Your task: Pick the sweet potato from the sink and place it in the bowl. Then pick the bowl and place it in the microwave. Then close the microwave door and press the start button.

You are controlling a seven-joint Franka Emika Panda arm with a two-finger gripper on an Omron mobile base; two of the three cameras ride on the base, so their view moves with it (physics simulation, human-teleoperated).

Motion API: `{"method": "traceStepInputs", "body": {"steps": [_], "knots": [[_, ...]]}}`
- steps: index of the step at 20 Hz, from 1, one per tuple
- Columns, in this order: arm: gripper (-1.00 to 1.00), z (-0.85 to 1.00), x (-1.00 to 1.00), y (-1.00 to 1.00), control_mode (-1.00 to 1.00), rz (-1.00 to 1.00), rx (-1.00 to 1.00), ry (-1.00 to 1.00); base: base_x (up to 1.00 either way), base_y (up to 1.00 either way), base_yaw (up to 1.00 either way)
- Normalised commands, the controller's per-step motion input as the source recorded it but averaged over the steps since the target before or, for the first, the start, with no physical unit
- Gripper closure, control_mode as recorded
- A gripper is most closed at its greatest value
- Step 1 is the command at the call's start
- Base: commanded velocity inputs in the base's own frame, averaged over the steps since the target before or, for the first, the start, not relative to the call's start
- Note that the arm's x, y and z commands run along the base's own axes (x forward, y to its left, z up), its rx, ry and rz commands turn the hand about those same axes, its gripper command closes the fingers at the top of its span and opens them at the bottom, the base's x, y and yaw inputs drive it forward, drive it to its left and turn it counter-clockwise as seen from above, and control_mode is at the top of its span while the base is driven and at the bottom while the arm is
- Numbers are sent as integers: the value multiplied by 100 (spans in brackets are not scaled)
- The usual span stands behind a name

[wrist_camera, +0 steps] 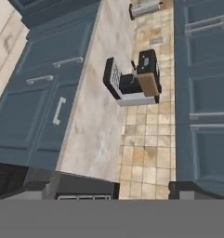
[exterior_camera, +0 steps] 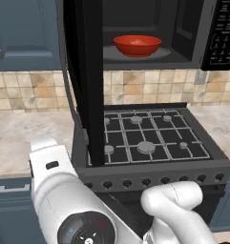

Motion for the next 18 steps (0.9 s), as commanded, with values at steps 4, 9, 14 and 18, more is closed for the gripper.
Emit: {"method": "traceStepInputs", "body": {"steps": [4,9,14,18], "knots": [[-100,-3,100,36,-100,-28,-1,14,0,0,0],[-100,0,68,3,-100,-27,1,8,0,0,0],[-100,1,-8,-84,-100,-19,11,-1,0,0,0],[-100,7,-10,-100,-100,-8,19,-5,0,0,0]]}}
